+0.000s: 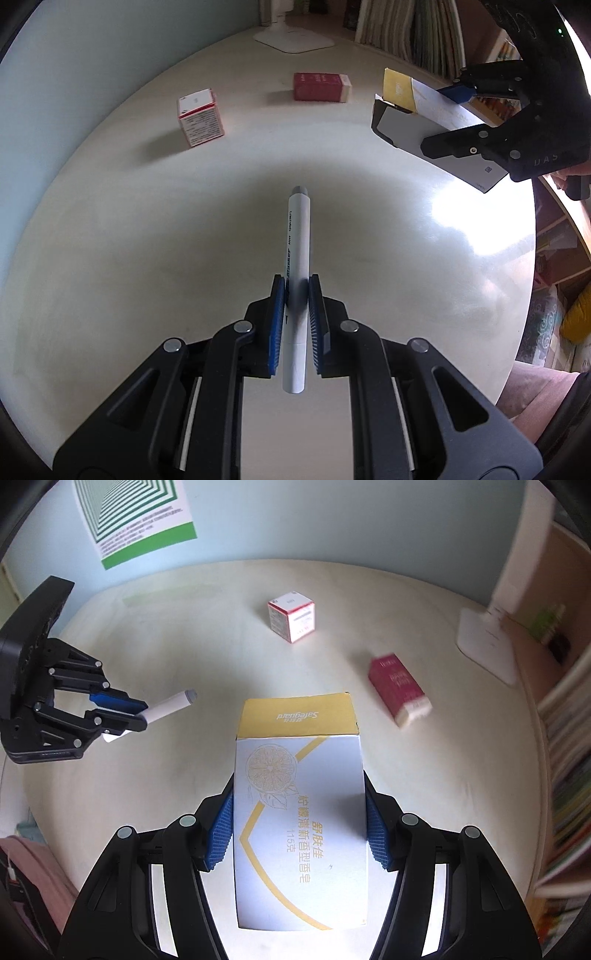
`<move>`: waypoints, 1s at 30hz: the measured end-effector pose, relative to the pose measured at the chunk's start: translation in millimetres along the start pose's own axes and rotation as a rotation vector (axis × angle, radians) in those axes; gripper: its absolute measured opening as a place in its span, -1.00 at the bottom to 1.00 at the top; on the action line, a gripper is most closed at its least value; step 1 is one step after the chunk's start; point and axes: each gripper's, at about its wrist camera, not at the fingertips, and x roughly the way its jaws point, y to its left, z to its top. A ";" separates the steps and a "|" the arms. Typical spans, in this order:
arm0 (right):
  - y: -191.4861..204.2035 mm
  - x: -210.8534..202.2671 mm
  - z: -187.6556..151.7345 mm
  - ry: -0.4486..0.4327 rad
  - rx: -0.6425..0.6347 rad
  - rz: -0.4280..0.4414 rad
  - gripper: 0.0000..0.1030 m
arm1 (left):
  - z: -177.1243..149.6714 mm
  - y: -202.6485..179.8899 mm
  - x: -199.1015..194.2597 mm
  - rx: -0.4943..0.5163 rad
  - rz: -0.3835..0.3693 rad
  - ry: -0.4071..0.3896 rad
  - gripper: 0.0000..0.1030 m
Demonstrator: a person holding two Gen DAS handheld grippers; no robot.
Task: Collect trash
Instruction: 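Lift the marker and white-yellow box and carry them toward the teal bin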
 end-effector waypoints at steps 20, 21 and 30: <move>-45.4 -94.0 -169.5 -0.080 0.387 -0.160 0.18 | 40.1 -145.6 6.8 0.355 -0.151 -0.008 -0.78; -45.7 -99.7 -180.8 -0.084 0.413 -0.170 0.18 | 39.5 -155.6 8.1 0.377 -0.162 -0.003 -0.78; -30.6 -140.3 -278.5 -0.097 0.603 -0.238 0.18 | 20.6 -246.2 10.8 0.569 -0.251 0.036 -0.78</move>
